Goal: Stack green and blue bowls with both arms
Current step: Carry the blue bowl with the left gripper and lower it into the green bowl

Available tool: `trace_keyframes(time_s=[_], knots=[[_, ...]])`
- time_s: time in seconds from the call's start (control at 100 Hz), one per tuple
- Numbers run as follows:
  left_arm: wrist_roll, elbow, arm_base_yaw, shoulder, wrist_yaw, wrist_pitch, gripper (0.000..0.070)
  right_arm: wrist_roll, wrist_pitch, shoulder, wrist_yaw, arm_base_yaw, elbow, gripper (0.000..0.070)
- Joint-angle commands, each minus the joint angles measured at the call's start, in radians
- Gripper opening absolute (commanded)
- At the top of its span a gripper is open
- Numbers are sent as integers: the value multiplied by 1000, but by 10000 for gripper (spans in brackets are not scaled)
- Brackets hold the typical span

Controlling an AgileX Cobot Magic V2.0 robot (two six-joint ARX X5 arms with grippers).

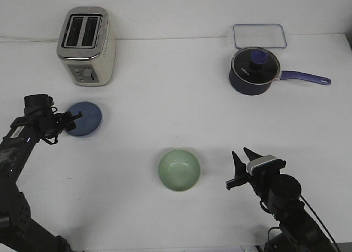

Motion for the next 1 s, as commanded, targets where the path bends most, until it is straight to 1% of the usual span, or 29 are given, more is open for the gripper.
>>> trace_keyframes(time_s=[0.0, 0.08, 0.3, 0.4, 0.49, 0.55, 0.6, 0.77, 0.92, 0.99], knots=[[26, 18, 2, 16, 2, -8, 13, 11, 9, 3, 0, 3, 2, 252], [26, 19, 2, 8, 14, -25, 13, 11, 8, 3, 1, 3, 2, 252], [27, 19, -17, -117, 138, -58, 13, 12, 8, 3, 0, 3, 2, 252], [34, 19, -57, -211, 177, -79, 13, 12, 9, 3, 0, 3, 2, 252], [34, 19, -111, -296, 251, -110, 13, 12, 8, 3, 0, 3, 2, 252], [35, 19, -156, -342, 295, -140, 13, 12, 9, 3, 0, 3, 2, 252], [41, 19, -206, -369, 313, -160, 13, 13, 8, 3, 0, 3, 2, 252], [58, 19, -429, -399, 312, -203, 13, 13, 9, 3, 0, 3, 2, 252], [61, 19, -619, -358, 310, -192, 13, 27, 9, 3, -2, 3, 2, 252], [64, 19, -690, -327, 293, -184, 13, 35, 9, 3, -2, 3, 2, 252]])
